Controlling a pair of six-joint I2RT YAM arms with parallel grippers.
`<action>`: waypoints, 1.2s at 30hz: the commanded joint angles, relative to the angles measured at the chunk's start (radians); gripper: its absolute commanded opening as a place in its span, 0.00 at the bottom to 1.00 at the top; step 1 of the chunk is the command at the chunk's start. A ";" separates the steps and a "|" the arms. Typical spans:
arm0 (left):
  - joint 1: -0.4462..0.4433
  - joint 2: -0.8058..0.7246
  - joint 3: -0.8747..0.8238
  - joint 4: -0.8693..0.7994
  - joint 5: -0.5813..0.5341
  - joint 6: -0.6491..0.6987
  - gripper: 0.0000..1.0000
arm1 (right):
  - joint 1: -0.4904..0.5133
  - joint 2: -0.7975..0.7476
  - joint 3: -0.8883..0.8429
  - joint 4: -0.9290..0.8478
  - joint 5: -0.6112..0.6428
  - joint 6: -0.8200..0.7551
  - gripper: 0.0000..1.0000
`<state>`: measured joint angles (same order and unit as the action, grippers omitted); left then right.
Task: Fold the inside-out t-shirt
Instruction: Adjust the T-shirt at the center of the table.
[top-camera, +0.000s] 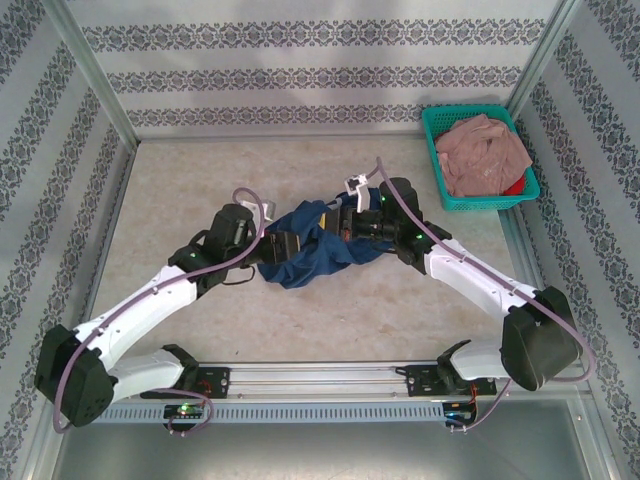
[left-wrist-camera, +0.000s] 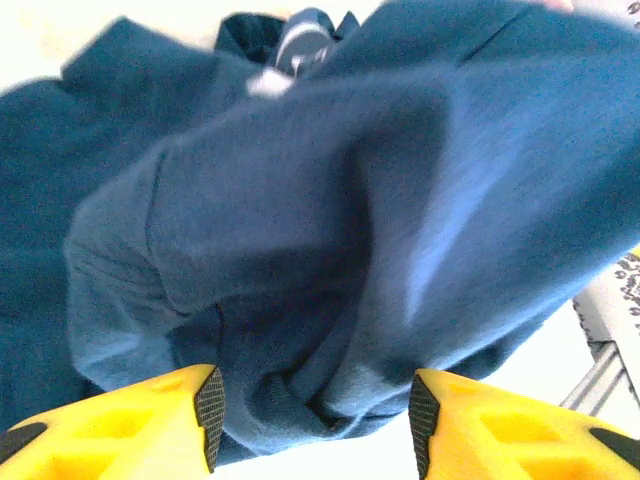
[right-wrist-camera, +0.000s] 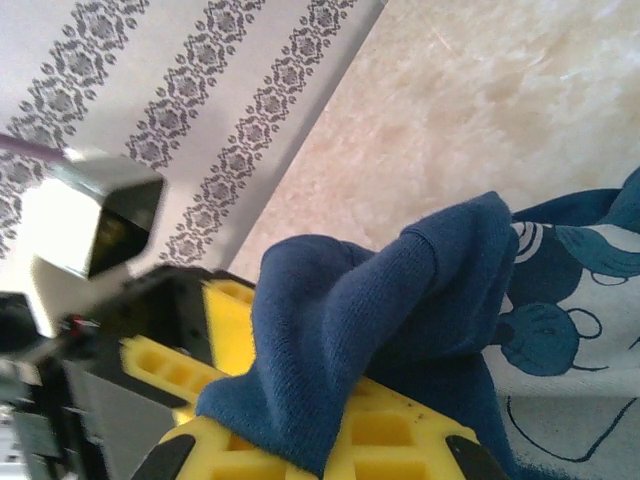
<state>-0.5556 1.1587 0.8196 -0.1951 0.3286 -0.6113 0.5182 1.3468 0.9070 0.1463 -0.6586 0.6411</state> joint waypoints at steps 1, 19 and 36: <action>-0.013 0.051 -0.018 0.110 0.064 -0.069 0.54 | -0.012 0.000 -0.017 0.094 -0.054 0.086 0.00; 0.002 0.021 -0.018 0.059 -0.037 0.206 0.53 | -0.090 0.024 -0.034 0.155 -0.315 0.196 0.00; -0.070 0.162 0.146 0.099 0.053 0.364 0.41 | -0.092 0.027 -0.014 0.089 -0.312 0.152 0.00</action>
<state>-0.6163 1.3003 0.9276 -0.1398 0.3599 -0.2790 0.4290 1.3865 0.8703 0.2432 -0.9371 0.8272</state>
